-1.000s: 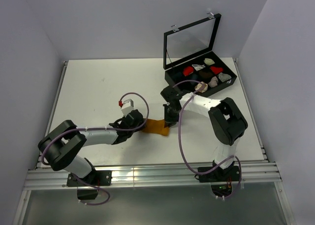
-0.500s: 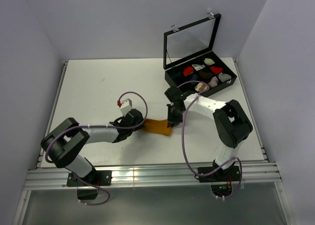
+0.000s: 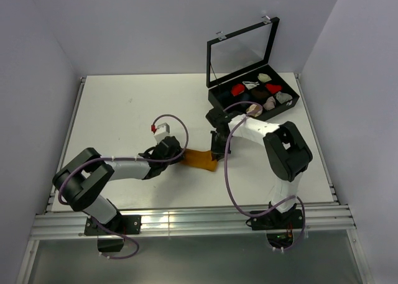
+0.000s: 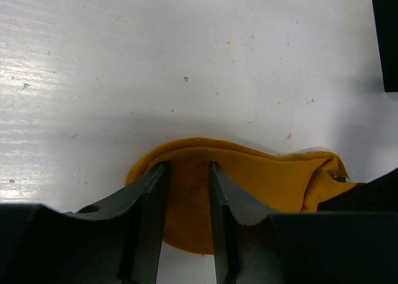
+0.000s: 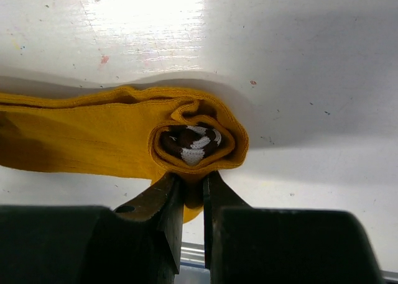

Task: Roll the socks
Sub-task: Roll the sock at the center of the board.

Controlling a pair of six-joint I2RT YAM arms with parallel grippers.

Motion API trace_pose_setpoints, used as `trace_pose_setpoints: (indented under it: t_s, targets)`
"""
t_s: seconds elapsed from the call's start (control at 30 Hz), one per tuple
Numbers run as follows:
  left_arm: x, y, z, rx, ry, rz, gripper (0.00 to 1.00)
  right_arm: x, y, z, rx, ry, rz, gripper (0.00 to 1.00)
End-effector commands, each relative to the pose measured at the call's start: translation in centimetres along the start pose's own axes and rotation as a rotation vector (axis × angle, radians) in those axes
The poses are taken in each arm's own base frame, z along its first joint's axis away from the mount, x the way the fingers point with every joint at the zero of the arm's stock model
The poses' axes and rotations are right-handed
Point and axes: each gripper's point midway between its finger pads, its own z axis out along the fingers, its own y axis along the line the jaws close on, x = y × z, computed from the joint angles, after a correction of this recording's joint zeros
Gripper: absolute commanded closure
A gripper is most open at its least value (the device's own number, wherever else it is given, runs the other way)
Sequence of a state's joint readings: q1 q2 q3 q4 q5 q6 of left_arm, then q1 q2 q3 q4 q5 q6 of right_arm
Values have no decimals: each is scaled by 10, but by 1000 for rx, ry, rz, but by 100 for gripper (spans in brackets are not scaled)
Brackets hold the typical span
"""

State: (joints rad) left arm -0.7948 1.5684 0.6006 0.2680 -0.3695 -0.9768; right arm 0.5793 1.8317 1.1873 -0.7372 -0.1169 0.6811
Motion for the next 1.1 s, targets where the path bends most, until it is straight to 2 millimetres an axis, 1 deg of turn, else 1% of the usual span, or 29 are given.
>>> trace_pose_setpoints:
  t_s: [0.0,0.07,0.1,0.17,0.2,0.23,0.27,0.3,0.33,0.4,0.43,0.47,0.5,0.53,0.63,0.67,0.8,0.9,1.07]
  targets:
    - [-12,-14,1,56,-31,50,62,2,-17,10,101,21,21,100]
    - [-18,-21,-3,83,-57,63,61,2,-17,11,104,26,31,100]
    - [-25,-29,-7,111,-86,74,60,3,-17,11,108,30,36,98]
    - [-26,-43,-14,160,-97,101,57,3,-15,11,102,37,39,96]
    - [-31,-51,-20,185,-116,126,56,4,-14,11,101,40,40,96]
    - [-30,-67,-27,225,-125,147,55,3,-12,10,96,40,40,95]
    - [-30,-74,-32,241,-134,172,54,2,-12,10,94,40,41,93]
    - [-28,-82,-37,257,-140,210,53,2,-11,10,94,40,40,92]
    - [-20,-98,-45,286,-133,240,52,0,-9,9,90,37,38,92]
    - [-9,-109,-50,306,-127,291,50,0,-8,10,86,41,35,88]
    - [0,-120,-57,334,-118,314,49,0,-7,10,84,40,36,87]
    - [5,-123,-58,337,-115,328,48,0,-7,10,82,43,35,84]
    - [15,-124,-56,337,-97,350,48,-1,-6,10,78,42,36,83]
    - [22,-130,-58,352,-87,360,48,0,-5,10,72,47,37,83]
    - [38,-135,-57,371,-63,394,48,1,-3,11,64,54,37,81]
    - [44,-133,-53,355,-60,417,48,1,-3,12,62,54,37,81]
    - [61,-136,-55,368,-45,454,48,3,-2,14,54,67,40,80]
    - [70,-132,-54,361,-37,467,48,4,-1,15,44,76,42,79]
    - [75,-129,-43,326,-47,496,47,4,-2,15,47,73,37,78]
